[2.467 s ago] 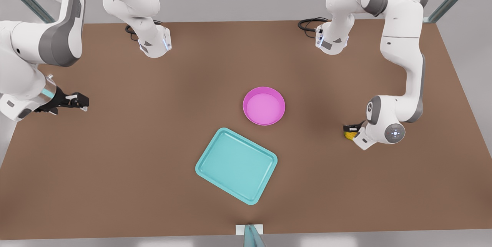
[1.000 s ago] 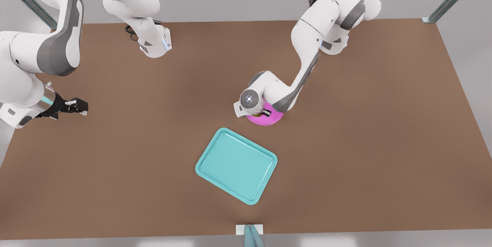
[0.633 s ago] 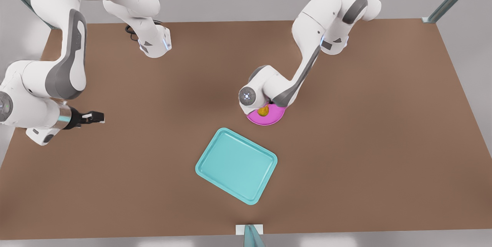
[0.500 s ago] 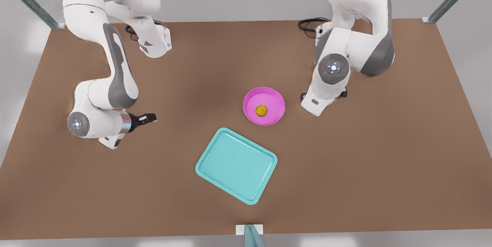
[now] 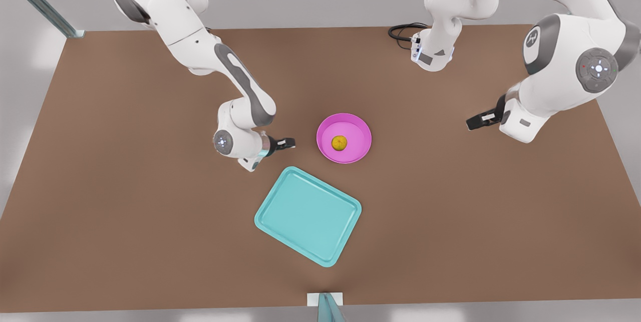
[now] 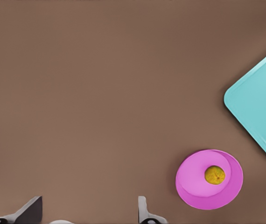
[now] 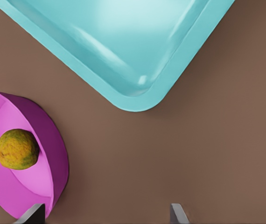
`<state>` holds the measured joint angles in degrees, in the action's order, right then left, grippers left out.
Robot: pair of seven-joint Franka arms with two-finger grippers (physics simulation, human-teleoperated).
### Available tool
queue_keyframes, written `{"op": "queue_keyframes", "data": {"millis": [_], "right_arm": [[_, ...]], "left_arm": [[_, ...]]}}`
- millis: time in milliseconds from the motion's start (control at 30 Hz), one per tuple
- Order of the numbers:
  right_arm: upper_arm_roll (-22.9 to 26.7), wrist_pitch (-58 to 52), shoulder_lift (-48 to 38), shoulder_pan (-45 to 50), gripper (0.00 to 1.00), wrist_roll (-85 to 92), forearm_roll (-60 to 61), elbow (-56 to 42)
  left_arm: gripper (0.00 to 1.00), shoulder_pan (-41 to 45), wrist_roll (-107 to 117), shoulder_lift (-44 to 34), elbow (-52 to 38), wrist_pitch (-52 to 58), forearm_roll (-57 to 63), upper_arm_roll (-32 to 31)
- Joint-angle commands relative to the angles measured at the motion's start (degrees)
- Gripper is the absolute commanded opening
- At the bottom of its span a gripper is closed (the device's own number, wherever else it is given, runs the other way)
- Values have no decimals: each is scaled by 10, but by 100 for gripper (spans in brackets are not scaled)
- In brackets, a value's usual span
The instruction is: Place the orange on the plate with the left arm and the plate on the tray with the right arm
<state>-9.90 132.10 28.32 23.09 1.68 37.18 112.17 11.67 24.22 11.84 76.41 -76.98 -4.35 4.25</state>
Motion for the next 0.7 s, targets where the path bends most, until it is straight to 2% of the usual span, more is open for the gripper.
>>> {"op": "queue_keyframes", "data": {"millis": [0, 133, 500, 667], "right_arm": [[-11, 39, 11, 5, 100, -62, 17, -2], [-44, 41, 52, 10, 100, -62, 18, -34], [-44, 47, 108, 79, 100, -63, 22, -91], [-45, 46, 114, 79, 100, -63, 22, -95]], "left_arm": [[100, 2, -23, 6, -5, -23, 7, 0], [100, 3, -29, -2, -4, -11, 7, 1], [100, 1, -29, 1, -4, -14, 1, 2], [100, 2, -29, -1, -4, -11, 0, 1]]}}
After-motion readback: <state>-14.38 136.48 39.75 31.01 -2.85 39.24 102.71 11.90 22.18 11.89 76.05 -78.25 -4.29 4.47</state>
